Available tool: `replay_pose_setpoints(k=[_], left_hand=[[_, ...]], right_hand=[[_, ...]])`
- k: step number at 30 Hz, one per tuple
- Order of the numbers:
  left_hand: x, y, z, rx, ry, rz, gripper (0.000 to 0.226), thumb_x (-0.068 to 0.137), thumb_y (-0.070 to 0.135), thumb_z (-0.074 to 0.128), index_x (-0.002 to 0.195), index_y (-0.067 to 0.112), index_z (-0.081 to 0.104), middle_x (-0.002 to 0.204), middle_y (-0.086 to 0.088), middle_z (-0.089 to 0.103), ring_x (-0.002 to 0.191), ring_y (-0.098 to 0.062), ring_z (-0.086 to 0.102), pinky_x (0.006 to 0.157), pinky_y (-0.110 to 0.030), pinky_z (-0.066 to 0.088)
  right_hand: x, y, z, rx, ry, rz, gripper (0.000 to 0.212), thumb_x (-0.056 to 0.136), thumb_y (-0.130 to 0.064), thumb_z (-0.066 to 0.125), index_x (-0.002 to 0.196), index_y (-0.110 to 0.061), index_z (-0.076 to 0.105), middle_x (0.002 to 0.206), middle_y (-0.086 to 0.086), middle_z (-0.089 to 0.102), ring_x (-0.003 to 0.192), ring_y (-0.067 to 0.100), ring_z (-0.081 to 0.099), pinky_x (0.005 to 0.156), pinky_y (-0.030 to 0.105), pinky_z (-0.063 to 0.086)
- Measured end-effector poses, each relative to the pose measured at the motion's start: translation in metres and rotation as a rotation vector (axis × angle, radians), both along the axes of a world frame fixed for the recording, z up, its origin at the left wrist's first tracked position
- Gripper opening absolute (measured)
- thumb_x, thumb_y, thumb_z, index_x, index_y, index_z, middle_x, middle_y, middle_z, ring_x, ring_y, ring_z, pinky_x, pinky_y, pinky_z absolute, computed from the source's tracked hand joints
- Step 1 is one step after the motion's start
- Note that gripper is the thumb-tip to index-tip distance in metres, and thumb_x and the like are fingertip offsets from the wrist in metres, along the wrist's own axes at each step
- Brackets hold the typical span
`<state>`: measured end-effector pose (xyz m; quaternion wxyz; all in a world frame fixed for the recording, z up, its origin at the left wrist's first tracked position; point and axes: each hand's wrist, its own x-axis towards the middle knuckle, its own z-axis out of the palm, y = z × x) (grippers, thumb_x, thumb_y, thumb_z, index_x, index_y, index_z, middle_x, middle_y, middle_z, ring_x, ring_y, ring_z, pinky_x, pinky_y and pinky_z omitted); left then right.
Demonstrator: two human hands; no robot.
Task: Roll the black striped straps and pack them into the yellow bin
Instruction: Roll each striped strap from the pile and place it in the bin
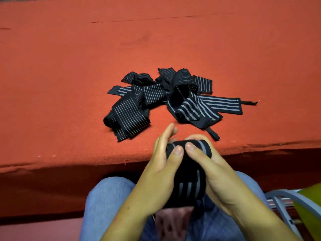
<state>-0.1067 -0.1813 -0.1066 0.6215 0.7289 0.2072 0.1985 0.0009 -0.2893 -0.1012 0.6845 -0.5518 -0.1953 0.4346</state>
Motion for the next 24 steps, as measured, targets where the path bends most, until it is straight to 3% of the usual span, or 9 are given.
replay_pose_setpoints(k=[3,6,8,13,17,20,24], left_hand=[[-0.002,0.006,-0.001,-0.037,0.058,0.030,0.081,0.078,0.079,0.051,0.152,0.050,0.035,0.145,0.028,0.053,0.135,0.010,0.047,0.120,-0.035,0.037],[-0.003,0.010,0.002,-0.064,0.042,0.021,0.068,0.077,0.061,0.070,0.139,0.038,0.054,0.124,0.019,0.072,0.116,-0.001,0.067,0.097,-0.025,0.053],[-0.004,0.011,0.002,-0.109,0.023,0.012,0.066,0.077,0.049,0.077,0.138,0.035,0.056,0.119,0.013,0.075,0.112,-0.006,0.070,0.089,-0.020,0.055],[-0.006,0.009,0.004,-0.154,-0.036,-0.001,0.069,0.088,0.013,0.079,0.147,0.031,0.049,0.125,0.004,0.074,0.116,-0.012,0.070,0.093,-0.022,0.054],[-0.008,0.010,0.005,-0.089,-0.073,-0.010,0.072,0.089,-0.008,0.071,0.146,0.030,0.049,0.131,0.014,0.070,0.121,-0.007,0.067,0.096,-0.017,0.051],[-0.009,0.010,0.006,0.008,-0.089,-0.004,0.070,0.088,-0.014,0.070,0.140,0.030,0.055,0.138,0.017,0.065,0.128,-0.005,0.061,0.103,-0.019,0.048],[-0.012,0.012,0.008,0.078,-0.071,-0.030,0.065,0.086,-0.012,0.073,0.135,0.029,0.059,0.135,0.019,0.065,0.127,-0.004,0.061,0.106,-0.022,0.049]], right_hand=[[0.002,-0.001,-0.002,-0.010,-0.059,-0.045,0.044,0.074,-0.044,0.077,0.113,-0.029,0.063,0.112,0.018,0.073,0.102,0.032,0.070,0.103,0.063,0.050],[0.008,-0.004,-0.002,-0.028,-0.080,-0.033,0.047,0.075,-0.041,0.076,0.119,-0.033,0.061,0.116,0.020,0.074,0.112,0.043,0.070,0.104,0.067,0.049],[0.009,-0.004,-0.002,-0.043,-0.042,-0.017,0.044,0.077,-0.037,0.076,0.119,-0.034,0.061,0.117,0.020,0.074,0.113,0.044,0.070,0.105,0.066,0.049],[0.008,-0.002,0.000,-0.026,0.041,-0.013,0.046,0.087,-0.033,0.069,0.129,-0.018,0.059,0.123,0.019,0.073,0.119,0.038,0.069,0.110,0.059,0.048],[0.004,-0.003,0.003,-0.041,0.024,0.048,0.046,0.094,-0.040,0.072,0.135,-0.022,0.062,0.127,0.008,0.074,0.121,0.025,0.070,0.111,0.051,0.049],[0.002,-0.003,0.003,-0.035,0.048,0.061,0.055,0.086,-0.046,0.065,0.137,-0.025,0.062,0.128,0.006,0.074,0.121,0.024,0.070,0.110,0.049,0.049],[0.001,-0.002,0.003,-0.009,0.117,0.042,0.046,0.092,-0.036,0.063,0.135,-0.020,0.063,0.124,0.013,0.075,0.116,0.031,0.072,0.103,0.049,0.056]])
